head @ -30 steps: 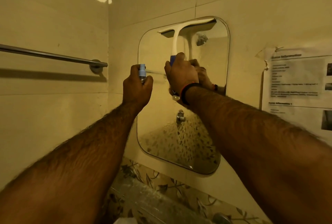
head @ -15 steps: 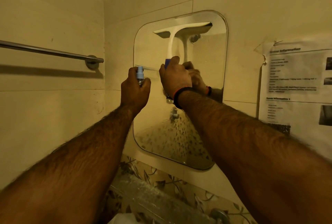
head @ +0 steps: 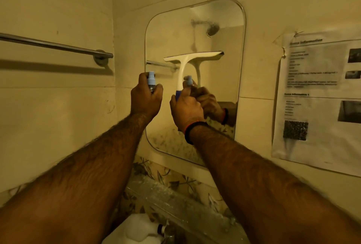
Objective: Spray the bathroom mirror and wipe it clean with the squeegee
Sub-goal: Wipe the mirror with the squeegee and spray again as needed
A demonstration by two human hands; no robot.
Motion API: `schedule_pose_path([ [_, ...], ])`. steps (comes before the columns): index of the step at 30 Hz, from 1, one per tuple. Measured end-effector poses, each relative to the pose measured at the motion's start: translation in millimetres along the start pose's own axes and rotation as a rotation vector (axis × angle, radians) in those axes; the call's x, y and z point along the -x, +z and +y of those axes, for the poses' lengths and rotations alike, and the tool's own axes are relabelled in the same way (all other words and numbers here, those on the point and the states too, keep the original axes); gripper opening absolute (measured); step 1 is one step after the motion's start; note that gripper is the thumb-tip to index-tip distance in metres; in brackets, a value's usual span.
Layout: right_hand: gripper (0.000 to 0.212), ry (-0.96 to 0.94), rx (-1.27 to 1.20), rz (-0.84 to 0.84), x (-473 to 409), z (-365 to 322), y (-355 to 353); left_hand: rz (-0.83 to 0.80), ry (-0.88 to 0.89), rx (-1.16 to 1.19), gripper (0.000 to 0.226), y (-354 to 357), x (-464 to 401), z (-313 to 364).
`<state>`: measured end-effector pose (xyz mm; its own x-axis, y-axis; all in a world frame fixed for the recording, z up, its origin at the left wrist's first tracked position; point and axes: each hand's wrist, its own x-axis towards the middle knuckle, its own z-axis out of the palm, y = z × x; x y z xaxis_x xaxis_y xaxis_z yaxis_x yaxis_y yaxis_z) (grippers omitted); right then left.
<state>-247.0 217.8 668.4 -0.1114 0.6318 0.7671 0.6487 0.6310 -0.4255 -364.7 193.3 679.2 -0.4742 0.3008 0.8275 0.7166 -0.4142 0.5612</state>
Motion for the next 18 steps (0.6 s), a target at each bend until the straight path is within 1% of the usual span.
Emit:
schedule_pose_path([
  [2,0.036,0.016,0.011,-0.004,14,4,5,-0.004,-0.006,-0.011,0.04,-2,6,1],
  [9,0.031,0.073,0.041,-0.057,62,9,18,-0.02,-0.067,-0.041,0.041,-13,27,6],
  [15,0.027,0.151,-0.1,-0.117,98,18,20,-0.011,-0.08,-0.054,0.041,-25,45,7],
  [18,0.025,0.178,-0.115,-0.167,118,23,22,-0.017,-0.1,-0.058,0.042,-29,53,9],
])
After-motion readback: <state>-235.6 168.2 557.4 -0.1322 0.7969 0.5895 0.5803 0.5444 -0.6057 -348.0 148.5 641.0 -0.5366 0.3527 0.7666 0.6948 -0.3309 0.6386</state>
